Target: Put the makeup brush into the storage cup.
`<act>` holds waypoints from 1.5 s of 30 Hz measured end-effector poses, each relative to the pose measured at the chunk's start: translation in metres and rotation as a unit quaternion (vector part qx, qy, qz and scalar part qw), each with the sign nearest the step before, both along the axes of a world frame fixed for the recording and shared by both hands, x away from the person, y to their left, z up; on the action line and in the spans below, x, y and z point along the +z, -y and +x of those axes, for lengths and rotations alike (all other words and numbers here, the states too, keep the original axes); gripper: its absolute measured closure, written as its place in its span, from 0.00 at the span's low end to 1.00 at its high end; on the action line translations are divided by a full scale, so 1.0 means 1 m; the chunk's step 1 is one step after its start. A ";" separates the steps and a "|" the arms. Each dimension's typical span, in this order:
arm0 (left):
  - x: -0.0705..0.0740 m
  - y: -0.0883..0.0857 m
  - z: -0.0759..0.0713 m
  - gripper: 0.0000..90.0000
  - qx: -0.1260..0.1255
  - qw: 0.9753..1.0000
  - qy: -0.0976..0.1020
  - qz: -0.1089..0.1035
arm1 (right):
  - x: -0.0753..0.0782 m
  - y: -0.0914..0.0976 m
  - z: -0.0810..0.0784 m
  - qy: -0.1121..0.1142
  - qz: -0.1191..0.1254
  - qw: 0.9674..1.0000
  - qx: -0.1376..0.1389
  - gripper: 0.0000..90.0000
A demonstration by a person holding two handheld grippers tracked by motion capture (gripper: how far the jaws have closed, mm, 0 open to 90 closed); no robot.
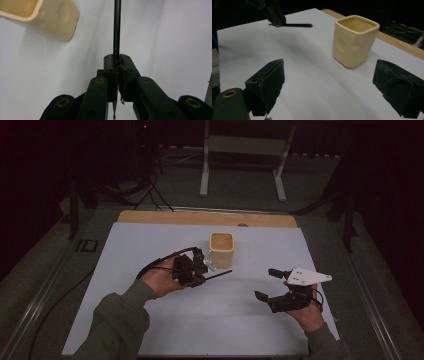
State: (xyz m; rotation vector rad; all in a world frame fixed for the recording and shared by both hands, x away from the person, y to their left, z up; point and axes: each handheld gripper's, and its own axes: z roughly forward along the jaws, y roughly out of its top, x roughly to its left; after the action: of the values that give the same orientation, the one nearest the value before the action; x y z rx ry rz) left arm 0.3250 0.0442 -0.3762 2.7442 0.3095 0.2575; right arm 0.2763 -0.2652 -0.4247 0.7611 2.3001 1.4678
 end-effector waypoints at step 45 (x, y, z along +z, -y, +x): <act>0.007 0.030 -0.028 0.96 -0.101 0.995 0.018 -0.001 | 0.005 -0.058 0.013 -0.030 -0.027 0.987 0.154 0.46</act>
State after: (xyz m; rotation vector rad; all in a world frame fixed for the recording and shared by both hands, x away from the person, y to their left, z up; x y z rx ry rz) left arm 0.2968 0.0142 -0.3690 2.7385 0.0207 0.2512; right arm 0.2891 -0.2069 -0.4200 0.4544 2.5847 1.5143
